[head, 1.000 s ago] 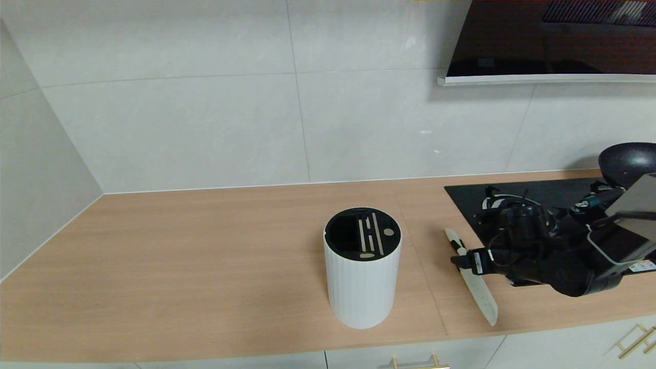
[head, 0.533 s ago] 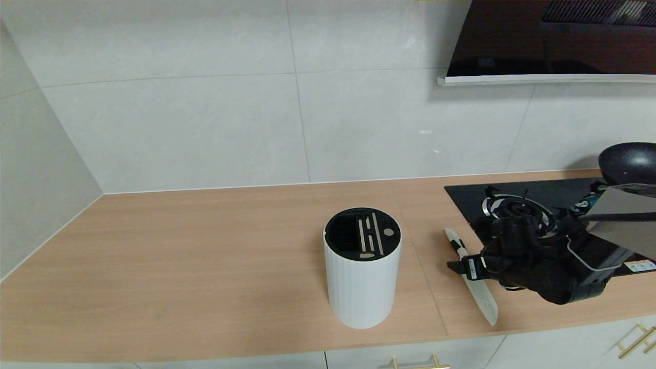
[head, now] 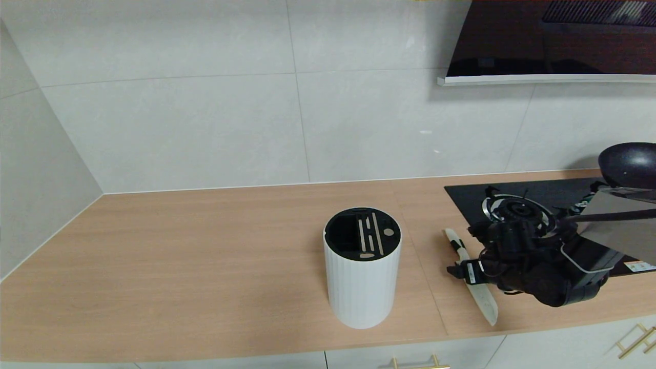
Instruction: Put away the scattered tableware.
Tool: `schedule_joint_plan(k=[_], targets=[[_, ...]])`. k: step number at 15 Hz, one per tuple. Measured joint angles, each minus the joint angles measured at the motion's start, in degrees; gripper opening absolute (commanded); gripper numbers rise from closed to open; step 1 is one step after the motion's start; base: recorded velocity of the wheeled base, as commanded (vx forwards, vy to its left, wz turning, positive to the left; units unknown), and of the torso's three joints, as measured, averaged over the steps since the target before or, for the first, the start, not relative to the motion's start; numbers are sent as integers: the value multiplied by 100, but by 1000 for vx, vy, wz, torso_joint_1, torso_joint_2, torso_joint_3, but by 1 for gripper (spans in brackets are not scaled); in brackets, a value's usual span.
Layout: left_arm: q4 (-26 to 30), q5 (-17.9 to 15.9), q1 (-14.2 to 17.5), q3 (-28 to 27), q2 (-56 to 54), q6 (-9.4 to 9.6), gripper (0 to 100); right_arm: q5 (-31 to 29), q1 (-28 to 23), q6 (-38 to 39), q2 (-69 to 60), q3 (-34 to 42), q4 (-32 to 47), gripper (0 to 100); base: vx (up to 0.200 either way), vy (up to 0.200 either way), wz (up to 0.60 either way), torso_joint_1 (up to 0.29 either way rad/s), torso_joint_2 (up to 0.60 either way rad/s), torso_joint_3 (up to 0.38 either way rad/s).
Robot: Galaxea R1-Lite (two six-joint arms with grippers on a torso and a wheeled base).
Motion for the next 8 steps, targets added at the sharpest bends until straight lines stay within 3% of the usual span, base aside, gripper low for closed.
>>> schedule_joint_plan(k=[2,3,8], targets=[[0,2,0,0,0,-1,100,-84,0,-2,30,-17,0,100,0,0,0,0,0,0],[0,2,0,0,0,-1,100,-154,0,-2,52,-37,0,0,0,0,0,0,0,0],[0,2,-2,0,0,0,100,-196,11,-9,144,-66,-17,0,0,0,0,0,0,0]])
